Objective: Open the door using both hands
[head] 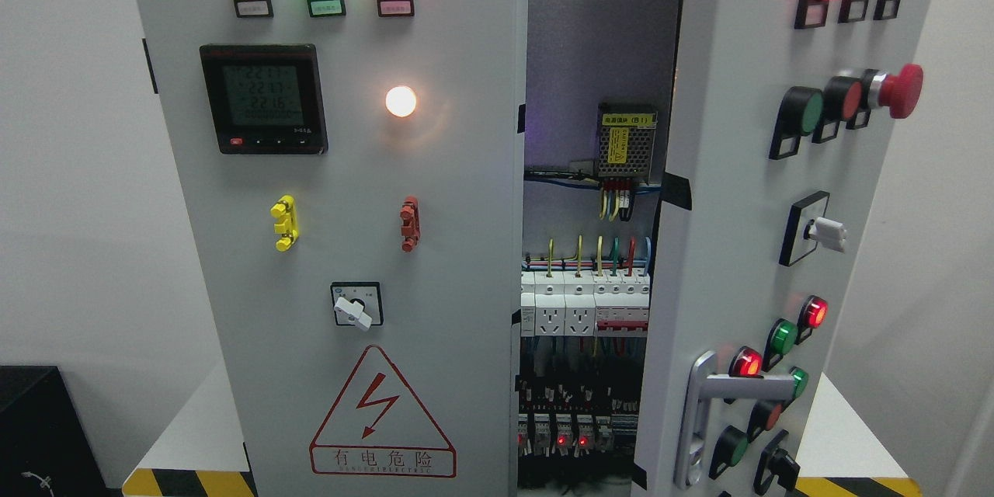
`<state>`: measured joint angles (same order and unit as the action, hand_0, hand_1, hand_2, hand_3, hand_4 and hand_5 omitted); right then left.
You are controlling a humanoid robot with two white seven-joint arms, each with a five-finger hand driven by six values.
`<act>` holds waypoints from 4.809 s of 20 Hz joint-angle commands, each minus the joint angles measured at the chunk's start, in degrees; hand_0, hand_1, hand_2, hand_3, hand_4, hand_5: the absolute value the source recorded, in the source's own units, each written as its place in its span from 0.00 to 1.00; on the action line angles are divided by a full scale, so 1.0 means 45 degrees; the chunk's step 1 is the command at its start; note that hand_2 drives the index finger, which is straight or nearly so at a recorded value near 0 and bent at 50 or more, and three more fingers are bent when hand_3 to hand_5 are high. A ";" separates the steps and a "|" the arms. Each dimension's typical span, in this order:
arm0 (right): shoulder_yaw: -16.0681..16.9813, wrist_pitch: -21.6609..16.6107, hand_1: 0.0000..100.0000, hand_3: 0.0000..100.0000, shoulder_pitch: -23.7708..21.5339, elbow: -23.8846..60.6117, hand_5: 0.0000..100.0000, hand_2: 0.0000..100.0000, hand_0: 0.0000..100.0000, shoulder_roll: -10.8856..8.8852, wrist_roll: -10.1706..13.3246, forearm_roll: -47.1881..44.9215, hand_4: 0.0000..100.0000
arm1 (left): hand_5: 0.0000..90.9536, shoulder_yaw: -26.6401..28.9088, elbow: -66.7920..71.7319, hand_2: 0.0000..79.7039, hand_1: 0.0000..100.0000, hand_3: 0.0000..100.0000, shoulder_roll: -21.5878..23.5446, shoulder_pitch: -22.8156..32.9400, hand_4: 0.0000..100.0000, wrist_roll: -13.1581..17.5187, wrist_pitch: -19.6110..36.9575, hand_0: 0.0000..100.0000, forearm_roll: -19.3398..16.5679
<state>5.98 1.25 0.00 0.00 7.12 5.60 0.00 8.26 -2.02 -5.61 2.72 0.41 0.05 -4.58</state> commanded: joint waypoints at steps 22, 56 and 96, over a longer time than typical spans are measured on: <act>0.0000 -0.0005 0.00 0.00 -0.0176 0.0156 0.00 0.00 0.00 0.0000 0.0006 0.0137 0.00 | 0.00 0.0624 -0.8799 0.00 0.00 0.00 1.1689 0.3586 0.00 1.0675 0.0048 0.00 1.3893; 0.0000 -0.0005 0.00 0.00 -0.0176 0.0156 0.00 0.00 0.00 0.0000 0.0006 0.0137 0.00 | 0.00 -2.3833 -2.0020 0.00 0.00 0.00 1.4886 -2.1835 0.00 1.2763 -0.0206 0.00 2.2129; 0.0000 -0.0005 0.00 0.00 -0.0176 0.0156 0.00 0.00 0.00 0.0000 0.0006 0.0137 0.00 | 0.00 -1.7678 -1.7583 0.00 0.00 0.00 -0.0742 -2.1915 0.00 0.0767 -0.1652 0.00 2.0551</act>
<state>5.98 1.25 0.00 -0.01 7.12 5.58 0.00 -73.78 -85.50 7.40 -96.08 4.99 -7.55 89.80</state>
